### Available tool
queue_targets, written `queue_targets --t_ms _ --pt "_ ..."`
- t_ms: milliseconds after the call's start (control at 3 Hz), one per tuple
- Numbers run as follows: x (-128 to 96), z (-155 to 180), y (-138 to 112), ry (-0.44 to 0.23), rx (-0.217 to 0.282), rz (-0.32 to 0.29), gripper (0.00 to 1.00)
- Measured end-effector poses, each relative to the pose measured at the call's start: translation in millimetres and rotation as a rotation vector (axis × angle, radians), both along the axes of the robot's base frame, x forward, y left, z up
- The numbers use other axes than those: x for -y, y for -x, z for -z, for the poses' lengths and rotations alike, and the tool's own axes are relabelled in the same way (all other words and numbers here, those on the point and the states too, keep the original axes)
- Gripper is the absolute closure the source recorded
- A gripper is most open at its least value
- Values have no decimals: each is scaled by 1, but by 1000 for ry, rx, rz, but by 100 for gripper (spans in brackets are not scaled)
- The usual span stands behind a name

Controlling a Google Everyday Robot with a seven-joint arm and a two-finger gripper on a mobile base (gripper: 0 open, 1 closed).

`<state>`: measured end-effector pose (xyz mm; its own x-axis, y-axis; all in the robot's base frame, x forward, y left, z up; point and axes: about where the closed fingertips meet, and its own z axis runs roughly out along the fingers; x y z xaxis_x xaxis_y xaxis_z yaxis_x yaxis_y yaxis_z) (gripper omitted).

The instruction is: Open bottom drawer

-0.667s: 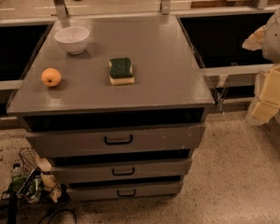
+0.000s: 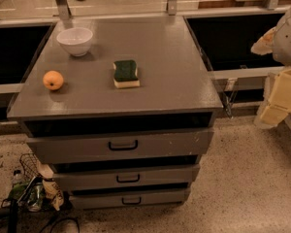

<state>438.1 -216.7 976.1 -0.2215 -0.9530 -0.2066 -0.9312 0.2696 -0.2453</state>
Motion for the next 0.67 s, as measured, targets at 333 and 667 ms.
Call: queue_targets --t_ms 333,667 --pt "0 0 0 0 0 0 32" --pt "0 0 0 0 0 0 56"
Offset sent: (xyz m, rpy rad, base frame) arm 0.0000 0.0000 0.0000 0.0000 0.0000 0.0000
